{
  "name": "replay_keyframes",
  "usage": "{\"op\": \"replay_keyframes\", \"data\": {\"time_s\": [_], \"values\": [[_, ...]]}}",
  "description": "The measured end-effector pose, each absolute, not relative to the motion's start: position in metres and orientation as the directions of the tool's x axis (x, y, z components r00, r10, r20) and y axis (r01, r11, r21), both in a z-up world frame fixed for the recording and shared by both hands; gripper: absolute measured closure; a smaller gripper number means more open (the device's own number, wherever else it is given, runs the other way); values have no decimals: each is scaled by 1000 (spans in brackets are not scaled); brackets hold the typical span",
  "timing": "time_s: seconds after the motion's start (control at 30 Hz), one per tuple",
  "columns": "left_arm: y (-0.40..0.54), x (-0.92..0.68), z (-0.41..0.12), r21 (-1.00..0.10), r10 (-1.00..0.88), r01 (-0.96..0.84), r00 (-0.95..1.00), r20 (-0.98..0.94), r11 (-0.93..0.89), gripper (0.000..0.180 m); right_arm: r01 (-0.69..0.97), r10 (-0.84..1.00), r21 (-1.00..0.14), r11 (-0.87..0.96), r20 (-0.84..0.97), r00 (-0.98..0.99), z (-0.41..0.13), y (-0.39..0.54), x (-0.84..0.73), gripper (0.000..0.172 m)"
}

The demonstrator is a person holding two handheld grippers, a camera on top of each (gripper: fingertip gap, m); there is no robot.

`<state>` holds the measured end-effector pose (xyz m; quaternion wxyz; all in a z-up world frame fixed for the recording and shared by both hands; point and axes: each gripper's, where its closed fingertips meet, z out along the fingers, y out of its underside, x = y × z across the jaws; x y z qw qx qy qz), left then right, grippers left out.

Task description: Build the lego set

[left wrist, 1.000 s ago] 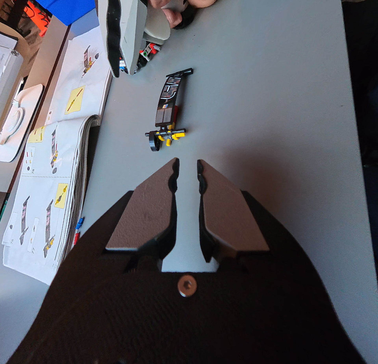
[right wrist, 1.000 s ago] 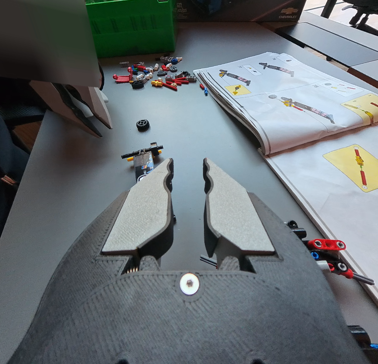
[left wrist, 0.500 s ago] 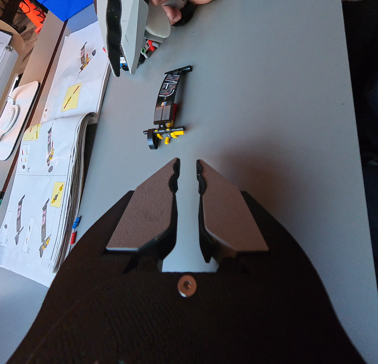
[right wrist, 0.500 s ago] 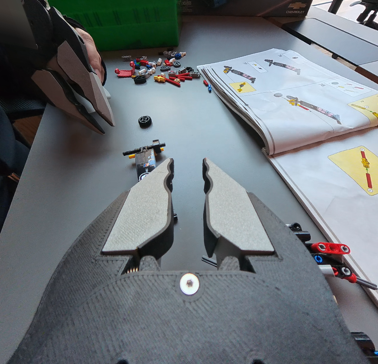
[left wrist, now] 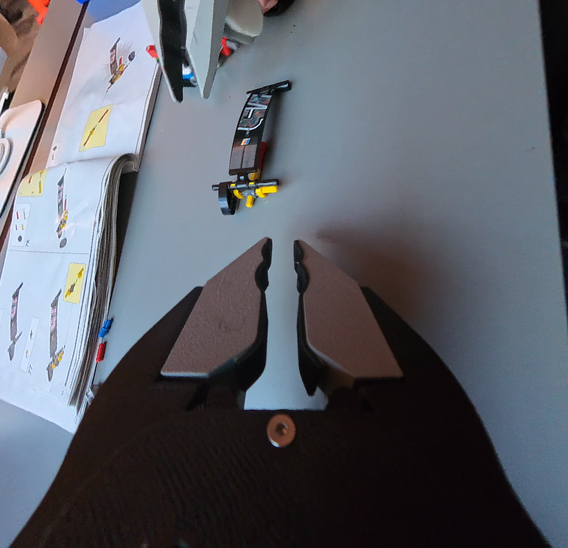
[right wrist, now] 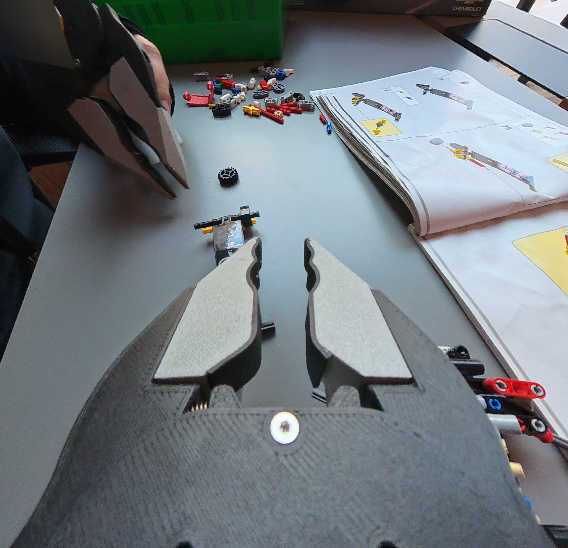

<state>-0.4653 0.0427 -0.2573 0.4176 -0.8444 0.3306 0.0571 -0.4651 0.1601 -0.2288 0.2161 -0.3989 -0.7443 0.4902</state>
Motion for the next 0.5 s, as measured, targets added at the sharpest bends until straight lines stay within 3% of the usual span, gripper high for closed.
{"op": "replay_keyframes", "data": {"time_s": [0.13,0.3,0.5], "values": [[46,-492,-262,-664,-423,-528,843,-334,-528,170,375,800,-905,202,-68,-596,-228,159,-464,147],[46,-529,-245,-752,-270,-341,937,-222,-565,169,362,794,-909,207,-60,-605,-226,155,-462,147],[42,-537,-267,-719,-234,-172,972,-13,-674,134,354,788,-910,214,-53,-613,-225,152,-461,147]]}}
